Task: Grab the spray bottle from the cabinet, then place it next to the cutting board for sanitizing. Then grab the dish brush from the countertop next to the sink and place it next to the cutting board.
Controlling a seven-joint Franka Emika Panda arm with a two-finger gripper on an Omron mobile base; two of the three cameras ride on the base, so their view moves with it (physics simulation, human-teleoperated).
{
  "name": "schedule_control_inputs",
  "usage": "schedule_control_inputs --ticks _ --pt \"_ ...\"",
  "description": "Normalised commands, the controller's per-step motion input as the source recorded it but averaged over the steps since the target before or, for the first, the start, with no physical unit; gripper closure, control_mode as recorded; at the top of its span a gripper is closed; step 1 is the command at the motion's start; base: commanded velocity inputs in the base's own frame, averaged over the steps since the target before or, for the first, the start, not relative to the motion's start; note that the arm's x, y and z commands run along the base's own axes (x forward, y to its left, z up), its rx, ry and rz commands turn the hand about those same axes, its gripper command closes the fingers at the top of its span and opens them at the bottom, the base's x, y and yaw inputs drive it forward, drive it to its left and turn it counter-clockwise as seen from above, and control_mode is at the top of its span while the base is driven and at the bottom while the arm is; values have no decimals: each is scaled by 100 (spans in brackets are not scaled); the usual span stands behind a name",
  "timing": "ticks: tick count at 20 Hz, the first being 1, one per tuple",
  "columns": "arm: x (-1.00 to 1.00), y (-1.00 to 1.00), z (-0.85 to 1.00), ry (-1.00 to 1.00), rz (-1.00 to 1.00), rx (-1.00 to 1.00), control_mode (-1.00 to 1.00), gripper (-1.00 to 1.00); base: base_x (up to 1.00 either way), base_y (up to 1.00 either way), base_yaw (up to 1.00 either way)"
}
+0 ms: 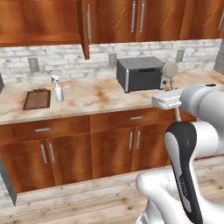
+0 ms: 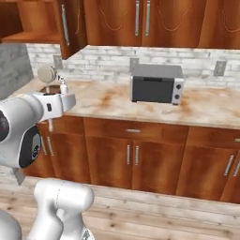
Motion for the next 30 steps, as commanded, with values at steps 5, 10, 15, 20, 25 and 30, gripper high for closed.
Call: schedule_control_inputs --ticks 5,10,15,20,25,30 --pt "0 0 0 0 0 0 100 100 71 47 5" --pt "0 0 0 0 0 0 100 100 43 87 56" --pt "0 0 0 0 0 0 100 100 77 34 34" --pt "0 0 0 0 0 0 100 100 98 92 -24" --pt "0 0 0 0 0 0 100 100 75 56 -43" --pt "0 0 0 0 0 0 100 100 8 24 -50"
